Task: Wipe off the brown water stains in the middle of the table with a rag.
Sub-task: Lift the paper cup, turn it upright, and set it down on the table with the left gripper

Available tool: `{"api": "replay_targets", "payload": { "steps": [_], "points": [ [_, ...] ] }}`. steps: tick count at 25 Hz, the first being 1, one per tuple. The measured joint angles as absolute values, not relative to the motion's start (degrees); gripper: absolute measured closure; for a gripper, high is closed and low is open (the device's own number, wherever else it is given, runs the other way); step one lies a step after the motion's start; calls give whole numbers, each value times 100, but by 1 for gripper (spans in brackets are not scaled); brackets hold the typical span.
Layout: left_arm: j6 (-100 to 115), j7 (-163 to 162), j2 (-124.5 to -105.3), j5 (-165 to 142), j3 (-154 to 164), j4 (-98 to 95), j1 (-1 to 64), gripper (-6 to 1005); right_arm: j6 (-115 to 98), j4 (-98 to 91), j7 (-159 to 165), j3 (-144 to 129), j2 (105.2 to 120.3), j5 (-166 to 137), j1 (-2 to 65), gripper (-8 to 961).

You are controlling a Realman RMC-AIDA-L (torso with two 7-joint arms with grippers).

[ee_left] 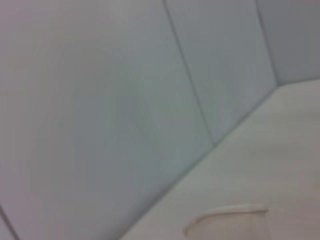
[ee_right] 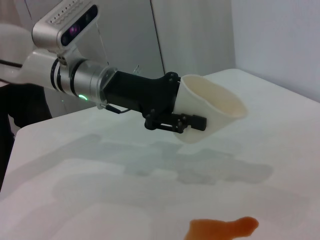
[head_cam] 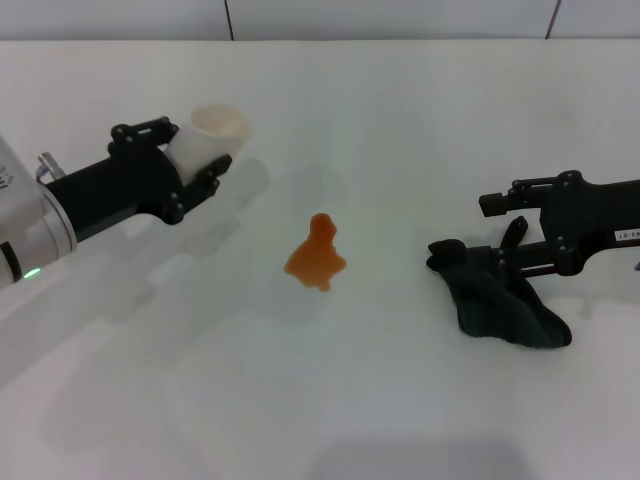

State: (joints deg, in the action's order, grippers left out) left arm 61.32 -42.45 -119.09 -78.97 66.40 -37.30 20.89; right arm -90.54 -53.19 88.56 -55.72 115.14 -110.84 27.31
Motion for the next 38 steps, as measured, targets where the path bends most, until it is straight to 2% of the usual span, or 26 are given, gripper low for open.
{"api": "replay_targets", "payload": {
  "steps": [1, 4, 15, 20, 26, 38],
  "points": [
    [6137, -4089, -11909, -7770, 6590, -3597, 2126, 590, -9052, -5308, 8861, -5572, 11513, -11083, 2738, 215],
    [6192, -3758, -11905, -7424, 6479, -3187, 2255, 504, -9043, -5276, 8871, -5572, 11514, -11083, 2749, 215],
    [6339, -3221, -11917, -6796, 6456, -2141, 2673, 498, -8972, -5248, 8867, -5572, 11521, -11082, 2752, 215],
    [6343, -2899, -11941, -6661, 6467, -1574, 2865, 459, -8932, -5184, 8859, -5572, 11522, -11082, 2772, 215],
    [6344, -2698, -11957, -6653, 6462, -1425, 2842, 402, -8900, -5098, 8818, -5572, 11519, -11083, 2774, 215],
    [6355, -2360, -11971, -6366, 6488, -1004, 2714, 390, -8840, -5036, 8764, -5572, 11514, -11083, 2778, 215]
  ]
}}
